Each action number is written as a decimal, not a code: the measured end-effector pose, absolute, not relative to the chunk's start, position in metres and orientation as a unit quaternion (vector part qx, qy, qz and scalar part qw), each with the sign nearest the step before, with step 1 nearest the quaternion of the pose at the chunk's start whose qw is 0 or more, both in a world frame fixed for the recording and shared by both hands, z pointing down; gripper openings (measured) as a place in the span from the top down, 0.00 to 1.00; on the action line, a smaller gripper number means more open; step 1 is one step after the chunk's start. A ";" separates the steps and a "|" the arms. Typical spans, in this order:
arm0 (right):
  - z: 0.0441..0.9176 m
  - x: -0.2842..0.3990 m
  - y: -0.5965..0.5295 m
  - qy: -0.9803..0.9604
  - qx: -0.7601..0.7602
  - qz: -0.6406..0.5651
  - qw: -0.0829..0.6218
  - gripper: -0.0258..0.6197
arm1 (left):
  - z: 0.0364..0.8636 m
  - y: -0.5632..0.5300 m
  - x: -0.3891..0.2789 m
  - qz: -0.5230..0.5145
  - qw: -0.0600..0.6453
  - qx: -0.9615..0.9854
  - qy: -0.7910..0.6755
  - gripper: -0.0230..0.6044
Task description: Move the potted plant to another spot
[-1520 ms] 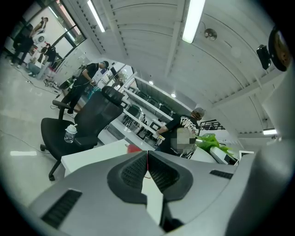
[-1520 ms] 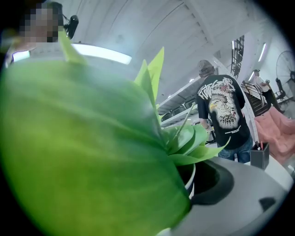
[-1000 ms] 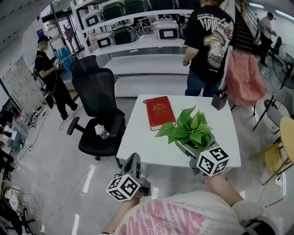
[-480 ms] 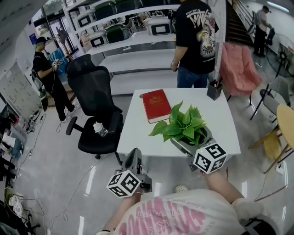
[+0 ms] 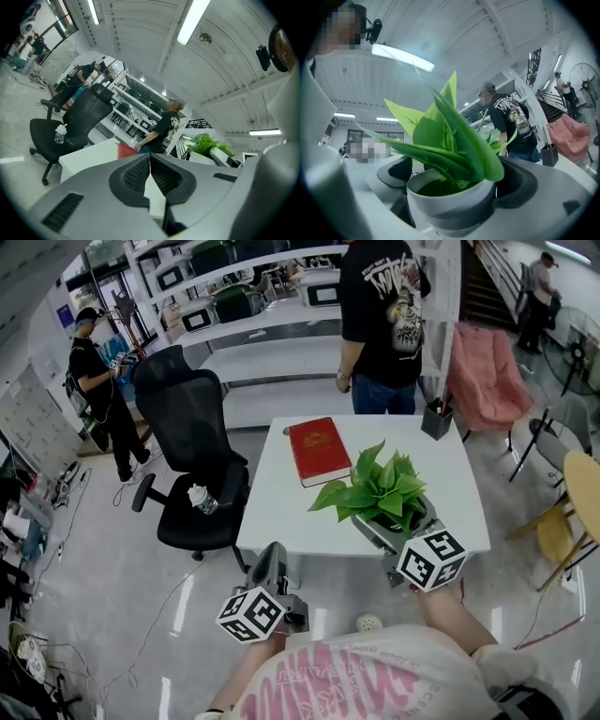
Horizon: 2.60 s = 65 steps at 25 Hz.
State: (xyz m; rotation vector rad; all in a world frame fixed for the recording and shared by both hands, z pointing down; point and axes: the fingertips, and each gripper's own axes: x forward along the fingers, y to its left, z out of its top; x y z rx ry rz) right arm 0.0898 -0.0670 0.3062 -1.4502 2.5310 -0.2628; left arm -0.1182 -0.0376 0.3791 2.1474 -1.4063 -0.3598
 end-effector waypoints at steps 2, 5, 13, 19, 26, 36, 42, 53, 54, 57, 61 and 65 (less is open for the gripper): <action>0.308 0.091 -0.067 0.859 -0.494 -0.088 0.103 0.09 | 0.380 -0.038 -0.116 -0.132 0.272 0.798 -0.521 0.92; 0.310 0.093 -0.069 0.859 -0.494 -0.090 0.102 0.09 | 0.380 -0.039 -0.113 -0.132 0.271 0.799 -0.520 0.92; 0.318 0.096 -0.074 0.863 -0.488 -0.094 0.092 0.09 | 0.383 -0.042 -0.108 -0.136 0.273 0.794 -0.527 0.92; 0.325 0.095 -0.086 0.872 -0.472 -0.099 0.087 0.09 | 0.392 -0.043 -0.108 -0.142 0.276 0.781 -0.542 0.92; 0.321 0.078 -0.113 0.890 -0.435 -0.108 0.078 0.10 | 0.389 -0.050 -0.123 -0.152 0.275 0.752 -0.579 0.92; 0.323 0.048 -0.151 0.918 -0.372 -0.120 0.068 0.10 | 0.387 -0.058 -0.143 -0.172 0.266 0.709 -0.630 0.92; 0.324 0.020 -0.168 0.933 -0.331 -0.132 0.059 0.10 | 0.385 -0.054 -0.164 -0.181 0.257 0.676 -0.666 0.92; 0.338 -0.030 -0.189 0.955 -0.252 -0.149 0.037 0.10 | 0.393 -0.034 -0.194 -0.204 0.243 0.607 -0.729 0.92; 0.340 -0.033 -0.190 0.957 -0.245 -0.150 0.035 0.10 | 0.394 -0.032 -0.195 -0.206 0.242 0.601 -0.733 0.92; 0.346 -0.043 -0.194 0.961 -0.228 -0.153 0.028 0.10 | 0.398 -0.027 -0.198 -0.213 0.237 0.585 -0.746 0.92; 0.349 -0.052 -0.198 0.964 -0.209 -0.159 0.025 0.10 | 0.404 -0.020 -0.201 -0.213 0.239 0.566 -0.759 0.92; 0.355 -0.062 -0.203 0.965 -0.200 -0.169 0.024 0.10 | 0.410 -0.019 -0.208 -0.211 0.244 0.554 -0.768 0.92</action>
